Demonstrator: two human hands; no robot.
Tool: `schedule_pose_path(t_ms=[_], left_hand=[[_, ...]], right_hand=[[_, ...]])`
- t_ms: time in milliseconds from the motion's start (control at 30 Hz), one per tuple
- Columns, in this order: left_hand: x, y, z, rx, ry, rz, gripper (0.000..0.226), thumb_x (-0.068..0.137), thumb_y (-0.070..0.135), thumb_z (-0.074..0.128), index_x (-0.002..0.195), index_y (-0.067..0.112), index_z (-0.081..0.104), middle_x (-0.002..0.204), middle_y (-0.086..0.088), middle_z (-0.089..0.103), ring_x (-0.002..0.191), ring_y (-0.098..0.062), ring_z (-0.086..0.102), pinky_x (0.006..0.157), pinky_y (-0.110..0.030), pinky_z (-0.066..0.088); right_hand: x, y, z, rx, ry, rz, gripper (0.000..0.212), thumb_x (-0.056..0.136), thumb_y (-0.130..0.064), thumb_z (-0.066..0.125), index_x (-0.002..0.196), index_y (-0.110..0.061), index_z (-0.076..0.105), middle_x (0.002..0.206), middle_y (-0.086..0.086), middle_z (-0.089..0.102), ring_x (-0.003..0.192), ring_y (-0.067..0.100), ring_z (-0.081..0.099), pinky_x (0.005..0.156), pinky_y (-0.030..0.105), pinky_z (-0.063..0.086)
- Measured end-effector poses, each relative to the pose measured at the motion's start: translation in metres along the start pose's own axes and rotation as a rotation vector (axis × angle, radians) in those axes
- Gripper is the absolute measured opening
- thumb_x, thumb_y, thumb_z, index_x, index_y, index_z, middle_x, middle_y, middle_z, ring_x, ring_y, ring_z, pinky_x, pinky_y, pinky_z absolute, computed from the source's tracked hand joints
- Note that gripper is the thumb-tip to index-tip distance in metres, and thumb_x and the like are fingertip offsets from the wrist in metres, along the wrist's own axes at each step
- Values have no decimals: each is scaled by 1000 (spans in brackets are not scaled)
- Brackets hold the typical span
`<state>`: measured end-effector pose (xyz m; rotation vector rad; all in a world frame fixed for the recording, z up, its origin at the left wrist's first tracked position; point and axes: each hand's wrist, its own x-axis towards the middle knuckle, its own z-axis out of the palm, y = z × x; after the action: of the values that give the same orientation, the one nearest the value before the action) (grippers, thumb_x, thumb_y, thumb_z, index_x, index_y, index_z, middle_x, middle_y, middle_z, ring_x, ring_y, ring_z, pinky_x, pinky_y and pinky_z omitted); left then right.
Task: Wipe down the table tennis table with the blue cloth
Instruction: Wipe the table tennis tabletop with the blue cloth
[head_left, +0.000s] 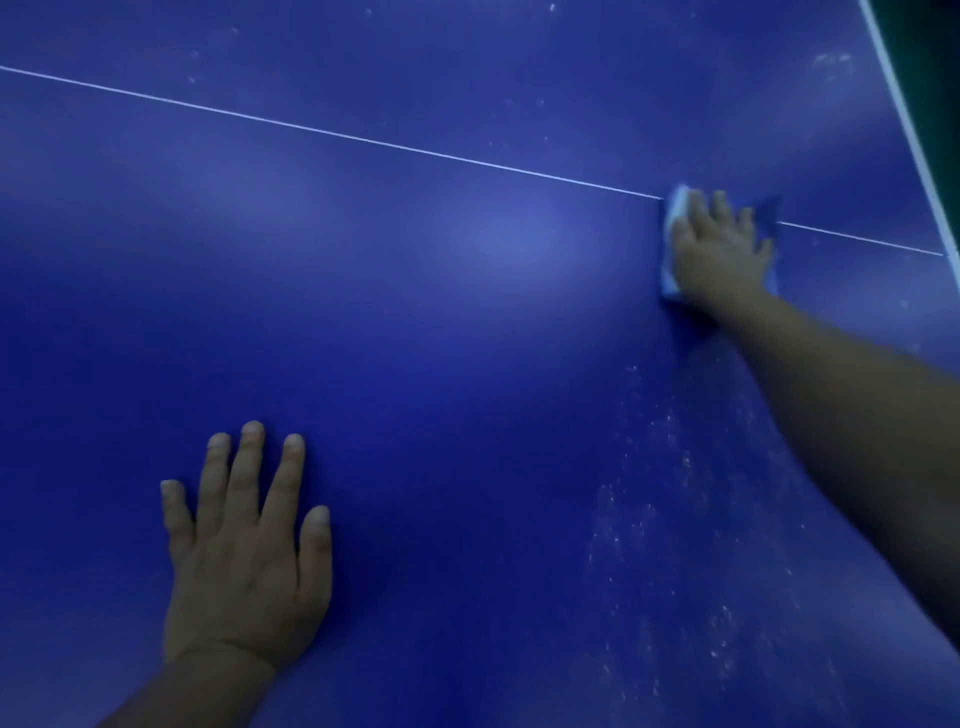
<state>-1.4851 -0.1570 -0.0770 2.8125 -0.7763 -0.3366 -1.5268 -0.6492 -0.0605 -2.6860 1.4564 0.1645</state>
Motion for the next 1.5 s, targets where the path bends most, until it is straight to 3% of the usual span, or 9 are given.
schedule_pose_path(t_ms=[100,367,500,633,867,1000,1133,1400,1500], left_hand=[[-2,0,-1,13,-4,11,69,94,48,21,153,14,32,163,-12,21,152,-28,6,120,-56,-2],[-2,-1,-2,28,-21,13,70,96,50,15,156,16,26,165,-10,14,153,-25,-1,121,-55,-5],[-3,-1,-1,23,-9,11,70,96,50,16,155,15,27,164,-11,14,153,-26,0,121,-55,-5],[-2,1,-2,23,-7,15,70,95,49,16,155,15,27,164,-11,15,153,-27,2,121,-56,-4],[-3,-2,0,34,-5,11,68,96,48,17,155,16,27,164,-12,16,153,-28,3,120,-59,-1],[-3,-3,1,15,9,9,69,95,48,17,156,16,26,165,-10,14,153,-27,1,120,-57,-5],[-3,-2,1,5,13,7,70,94,49,16,156,17,25,165,-10,12,153,-26,-1,121,-55,-7],[-4,-2,0,15,1,-6,71,94,50,14,157,20,21,166,-7,9,153,-24,-4,121,-54,-8],[-5,-3,1,15,21,1,70,94,50,15,157,21,21,166,-6,9,153,-23,-5,121,-53,-9]], right_hand=[[-14,4,2,-28,-2,-93,55,106,-36,25,159,-26,16,168,0,6,152,36,5,116,67,9],[-199,11,41,-170,-166,-1428,50,104,-50,35,151,-32,40,162,-1,30,150,37,23,118,62,12],[-91,25,11,-219,20,-793,56,100,-40,25,151,-17,34,157,21,34,141,52,32,106,70,30],[-61,-2,8,-115,29,-277,55,105,-36,28,158,-22,23,168,2,8,152,36,8,116,64,14],[-231,7,43,-171,-142,-1375,50,103,-53,33,149,-33,40,163,0,29,149,36,25,117,61,14],[-127,43,23,-168,33,-738,71,101,-56,8,151,-18,42,160,12,31,146,42,28,111,59,25],[-96,41,15,2,81,-137,54,106,-39,28,157,-23,25,166,3,18,151,35,15,116,64,16],[-254,13,53,-115,-68,-1258,53,104,-52,31,154,-35,32,163,-3,29,147,32,28,118,60,15],[-183,-6,41,-98,3,-881,59,98,-53,27,153,-32,33,161,2,32,147,36,29,114,60,18]])
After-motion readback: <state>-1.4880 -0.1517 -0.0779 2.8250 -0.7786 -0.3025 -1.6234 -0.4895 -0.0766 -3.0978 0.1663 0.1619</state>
